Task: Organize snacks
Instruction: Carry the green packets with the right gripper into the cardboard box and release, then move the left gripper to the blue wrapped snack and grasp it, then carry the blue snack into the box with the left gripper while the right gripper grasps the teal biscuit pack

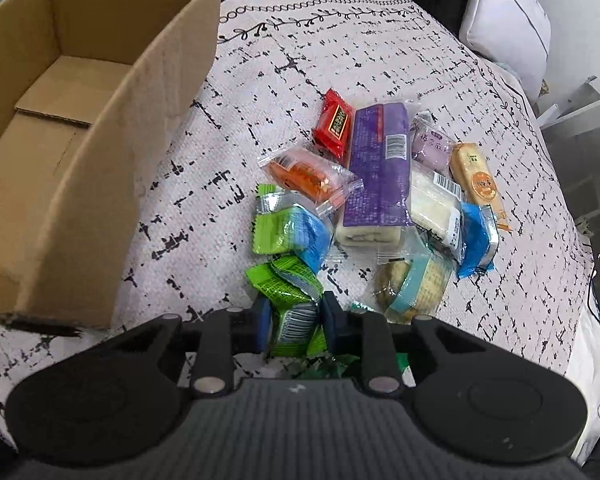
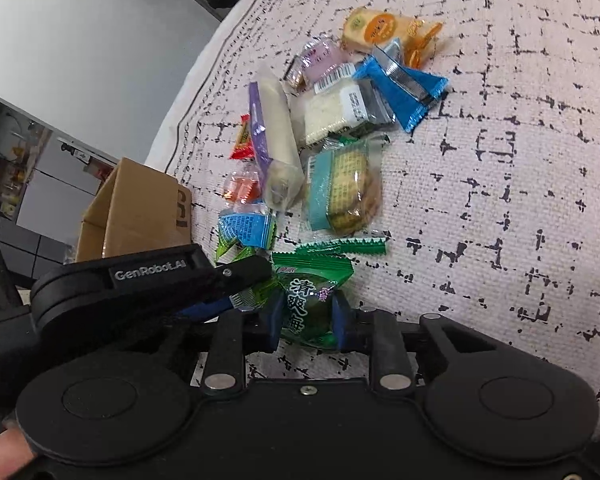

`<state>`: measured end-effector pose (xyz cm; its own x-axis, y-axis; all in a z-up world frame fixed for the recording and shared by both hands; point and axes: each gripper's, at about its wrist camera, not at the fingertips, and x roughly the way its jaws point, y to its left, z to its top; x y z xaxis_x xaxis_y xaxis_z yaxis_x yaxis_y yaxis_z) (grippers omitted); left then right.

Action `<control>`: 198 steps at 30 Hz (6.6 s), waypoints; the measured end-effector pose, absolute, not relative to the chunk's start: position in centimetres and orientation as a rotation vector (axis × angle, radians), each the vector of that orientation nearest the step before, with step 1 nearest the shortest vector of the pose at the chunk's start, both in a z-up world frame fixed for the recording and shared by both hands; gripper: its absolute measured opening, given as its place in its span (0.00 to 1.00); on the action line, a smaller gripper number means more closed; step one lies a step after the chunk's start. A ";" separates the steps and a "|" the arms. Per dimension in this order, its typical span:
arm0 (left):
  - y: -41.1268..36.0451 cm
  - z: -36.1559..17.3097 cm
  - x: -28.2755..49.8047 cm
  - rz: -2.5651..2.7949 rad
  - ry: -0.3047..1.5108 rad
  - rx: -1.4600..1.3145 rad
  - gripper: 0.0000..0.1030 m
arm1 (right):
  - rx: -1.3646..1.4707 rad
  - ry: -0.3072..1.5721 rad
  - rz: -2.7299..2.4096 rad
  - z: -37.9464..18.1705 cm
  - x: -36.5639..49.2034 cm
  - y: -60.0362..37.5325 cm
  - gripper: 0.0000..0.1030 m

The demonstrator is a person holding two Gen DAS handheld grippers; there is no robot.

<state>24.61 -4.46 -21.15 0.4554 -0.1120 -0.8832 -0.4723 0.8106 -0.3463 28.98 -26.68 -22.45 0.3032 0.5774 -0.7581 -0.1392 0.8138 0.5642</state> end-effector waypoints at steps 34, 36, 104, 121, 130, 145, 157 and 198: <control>2.5 -8.7 16.6 0.212 0.810 -0.590 0.25 | 0.472 0.825 0.748 -14.7 26.7 -21.0 0.23; 3.3 -8.3 16.2 0.224 0.799 -0.589 0.25 | 0.471 0.821 0.760 -14.5 26.8 -20.2 0.23; 5.7 -7.7 15.2 0.429 0.832 -0.513 0.77 | 0.393 0.884 0.668 -14.2 26.9 -21.6 0.66; -1.5 -8.8 18.8 0.293 0.846 -0.469 0.77 | 0.467 0.937 0.473 -16.5 29.6 -29.2 0.66; -3.9 -10.8 20.9 0.254 0.864 -0.490 0.77 | 0.498 0.996 0.428 -18.4 30.9 -30.5 0.66; -5.7 -16.1 24.7 0.226 0.949 -0.448 0.68 | 0.461 1.066 0.403 -21.1 32.9 -29.7 0.65; -4.9 -19.9 27.3 0.248 0.998 -0.432 0.66 | 0.394 1.097 0.387 -22.4 34.0 -28.0 0.65; -0.8 -15.1 24.0 0.232 0.904 -0.538 0.37 | 0.025 1.037 0.369 -22.0 32.7 -21.1 0.38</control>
